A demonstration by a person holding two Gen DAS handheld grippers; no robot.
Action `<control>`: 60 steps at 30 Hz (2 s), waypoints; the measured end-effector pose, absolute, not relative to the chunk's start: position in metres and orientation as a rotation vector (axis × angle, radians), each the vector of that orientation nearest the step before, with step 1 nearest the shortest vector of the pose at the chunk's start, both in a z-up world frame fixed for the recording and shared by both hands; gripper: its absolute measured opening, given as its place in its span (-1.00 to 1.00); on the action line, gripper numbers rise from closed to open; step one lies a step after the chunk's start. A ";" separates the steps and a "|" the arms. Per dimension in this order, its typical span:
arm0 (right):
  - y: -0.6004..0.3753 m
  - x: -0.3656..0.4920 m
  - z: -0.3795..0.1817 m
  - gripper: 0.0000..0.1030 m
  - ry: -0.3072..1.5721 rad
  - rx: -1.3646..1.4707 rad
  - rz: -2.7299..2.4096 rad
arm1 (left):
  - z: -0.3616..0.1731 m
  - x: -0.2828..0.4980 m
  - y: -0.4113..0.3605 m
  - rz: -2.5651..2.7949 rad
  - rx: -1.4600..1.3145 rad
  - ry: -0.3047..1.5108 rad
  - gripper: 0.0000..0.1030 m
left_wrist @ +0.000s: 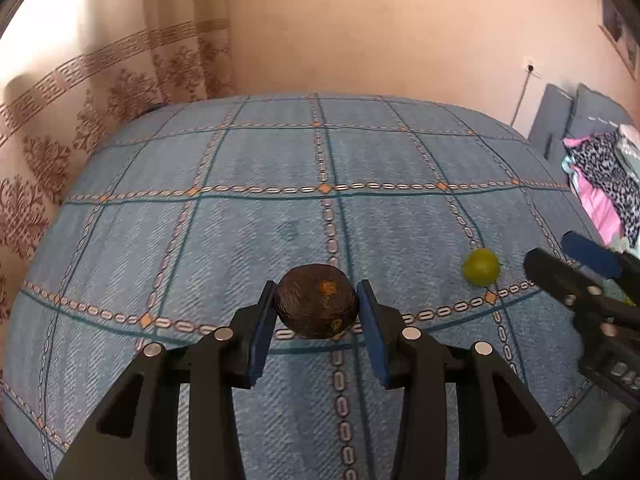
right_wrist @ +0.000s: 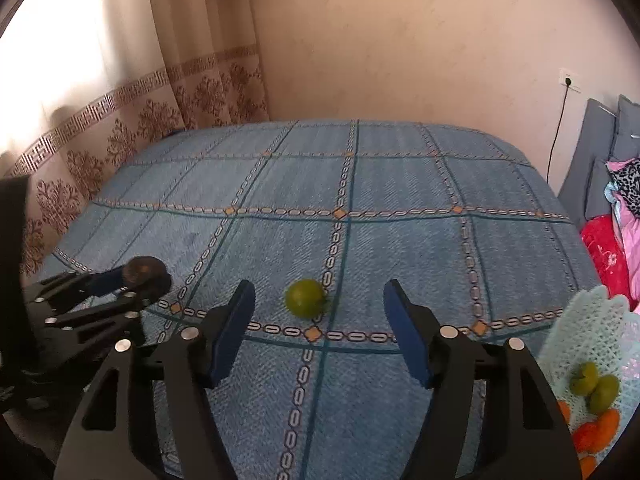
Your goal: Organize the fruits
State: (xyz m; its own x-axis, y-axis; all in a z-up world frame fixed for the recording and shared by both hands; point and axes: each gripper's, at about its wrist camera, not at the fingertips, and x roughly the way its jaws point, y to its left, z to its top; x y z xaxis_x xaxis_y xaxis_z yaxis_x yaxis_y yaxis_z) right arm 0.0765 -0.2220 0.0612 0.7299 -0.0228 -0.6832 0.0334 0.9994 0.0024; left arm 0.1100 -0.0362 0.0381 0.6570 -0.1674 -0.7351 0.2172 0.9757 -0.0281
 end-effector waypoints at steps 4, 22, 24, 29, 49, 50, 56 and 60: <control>-0.218 0.094 0.045 0.11 0.802 0.006 -0.016 | 0.038 0.111 -0.028 -0.195 0.040 0.828 -0.21; -0.221 0.125 0.014 -0.28 0.881 0.021 -0.024 | 0.033 0.117 -0.020 -0.163 0.000 0.856 -0.21; -0.220 0.126 0.014 -0.29 0.882 0.020 -0.024 | 0.033 0.117 -0.020 -0.164 -0.001 0.856 -0.21; -0.223 0.120 0.017 -0.30 0.877 0.048 -0.024 | 0.031 0.117 -0.022 -0.167 0.006 0.859 -0.21; -0.219 0.053 0.056 -0.29 0.770 0.108 -0.004 | 0.045 0.094 -0.042 -0.245 0.028 0.787 -0.21; -0.220 0.048 0.058 -0.30 0.764 0.113 -0.007 | 0.045 0.093 -0.043 -0.247 0.031 0.784 -0.21; -0.225 0.025 0.070 -0.29 0.733 0.131 -0.003 | 0.046 0.085 -0.052 -0.263 0.057 0.773 -0.21; -0.229 0.013 0.074 -0.29 0.719 0.144 -0.002 | 0.046 0.075 -0.060 -0.277 0.076 0.763 -0.21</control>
